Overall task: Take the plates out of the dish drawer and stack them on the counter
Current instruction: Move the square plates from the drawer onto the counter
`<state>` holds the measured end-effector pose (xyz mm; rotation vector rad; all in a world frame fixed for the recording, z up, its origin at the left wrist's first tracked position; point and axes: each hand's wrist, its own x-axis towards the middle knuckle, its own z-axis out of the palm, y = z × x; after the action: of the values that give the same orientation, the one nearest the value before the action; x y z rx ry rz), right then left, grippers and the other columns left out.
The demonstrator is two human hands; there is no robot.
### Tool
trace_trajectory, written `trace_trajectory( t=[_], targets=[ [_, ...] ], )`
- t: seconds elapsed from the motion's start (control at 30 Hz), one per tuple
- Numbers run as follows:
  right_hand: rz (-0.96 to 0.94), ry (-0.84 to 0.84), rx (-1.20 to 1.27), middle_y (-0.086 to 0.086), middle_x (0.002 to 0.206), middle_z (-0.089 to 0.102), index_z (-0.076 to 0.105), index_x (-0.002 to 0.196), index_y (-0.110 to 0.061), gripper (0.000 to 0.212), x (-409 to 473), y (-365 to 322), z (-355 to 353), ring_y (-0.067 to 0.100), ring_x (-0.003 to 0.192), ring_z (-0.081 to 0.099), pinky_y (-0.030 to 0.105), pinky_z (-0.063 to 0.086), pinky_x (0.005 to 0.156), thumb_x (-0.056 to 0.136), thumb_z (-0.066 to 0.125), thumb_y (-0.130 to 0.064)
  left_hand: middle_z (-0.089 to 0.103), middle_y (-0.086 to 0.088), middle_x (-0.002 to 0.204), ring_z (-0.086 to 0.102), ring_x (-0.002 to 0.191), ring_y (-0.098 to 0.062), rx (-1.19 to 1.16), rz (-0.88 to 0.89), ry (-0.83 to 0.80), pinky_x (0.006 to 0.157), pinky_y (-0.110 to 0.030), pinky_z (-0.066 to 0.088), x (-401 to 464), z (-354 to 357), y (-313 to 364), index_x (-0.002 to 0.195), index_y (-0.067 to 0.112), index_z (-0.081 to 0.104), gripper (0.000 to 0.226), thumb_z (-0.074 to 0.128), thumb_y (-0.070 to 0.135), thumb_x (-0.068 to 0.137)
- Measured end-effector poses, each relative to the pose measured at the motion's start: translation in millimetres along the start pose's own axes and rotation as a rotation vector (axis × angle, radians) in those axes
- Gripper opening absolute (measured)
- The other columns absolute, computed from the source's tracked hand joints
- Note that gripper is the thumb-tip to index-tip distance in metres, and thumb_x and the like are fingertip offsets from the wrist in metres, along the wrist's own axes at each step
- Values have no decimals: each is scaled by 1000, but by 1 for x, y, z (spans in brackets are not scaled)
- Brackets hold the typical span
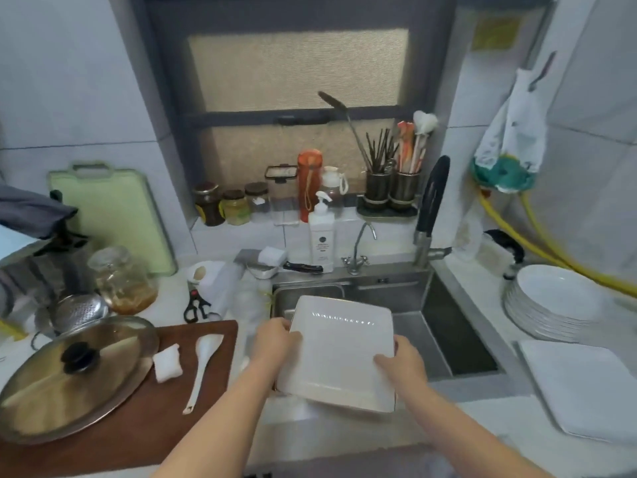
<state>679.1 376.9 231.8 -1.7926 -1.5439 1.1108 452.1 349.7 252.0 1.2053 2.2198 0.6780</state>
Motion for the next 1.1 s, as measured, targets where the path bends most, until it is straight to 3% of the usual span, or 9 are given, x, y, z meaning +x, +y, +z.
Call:
trace_trajectory(
  t=[0.07,0.37,0.47,0.57,0.67,0.87,0.97,1.1],
  targets=[
    [33,55,-1,10,110,65,56,116,-5,34,11,13,-31,24,92,60,33,50,74,82,61,-7,70,2,87,65,88,-22,-11,39,-47,74,-28,50,5,26,34,89,23,72,18,60,24,76],
    [141,336,73,13,99,69,63,109,-3,32,45,80,-160,30,92,66,25,43,68,77,59,-2,72,4,87,66,87,-19,-41,228,-268,75,-29,53,9,144,167,88,21,74,20,61,19,72],
    [224,411,42,17,102,66,61,104,1,28,49,102,-198,33,93,64,28,45,67,77,60,-5,67,6,77,65,82,-20,-51,262,-337,72,-29,52,1,180,204,78,18,72,12,61,15,73],
    [300,467,44,16,101,65,59,100,0,24,51,122,-230,34,93,63,37,53,76,78,57,-7,67,1,75,68,80,-25,-56,280,-400,73,-33,56,-7,215,236,70,20,68,8,63,14,72],
    [366,509,22,15,102,63,56,96,-2,18,52,142,-258,34,95,60,40,52,81,79,54,-9,70,-5,81,66,80,-25,-26,316,-467,76,-35,58,-13,249,262,85,13,74,17,63,15,72],
    [442,579,74,10,96,63,57,95,-5,18,57,181,-304,32,93,61,44,52,86,80,50,-8,69,-17,80,69,79,-30,-51,320,-582,74,-45,59,-29,306,297,85,1,70,22,62,14,70],
    [456,587,115,9,90,64,57,90,-7,17,63,197,-319,32,89,62,45,53,86,78,45,-6,67,-17,75,64,65,-26,-116,279,-629,70,-47,60,-37,328,306,81,0,70,21,62,13,67],
    [480,593,220,15,87,65,59,86,-4,19,72,220,-331,28,76,59,34,50,75,76,43,-4,67,-17,80,61,64,-28,-170,208,-701,62,-41,58,-45,352,310,88,0,70,17,59,1,75]
  ],
)
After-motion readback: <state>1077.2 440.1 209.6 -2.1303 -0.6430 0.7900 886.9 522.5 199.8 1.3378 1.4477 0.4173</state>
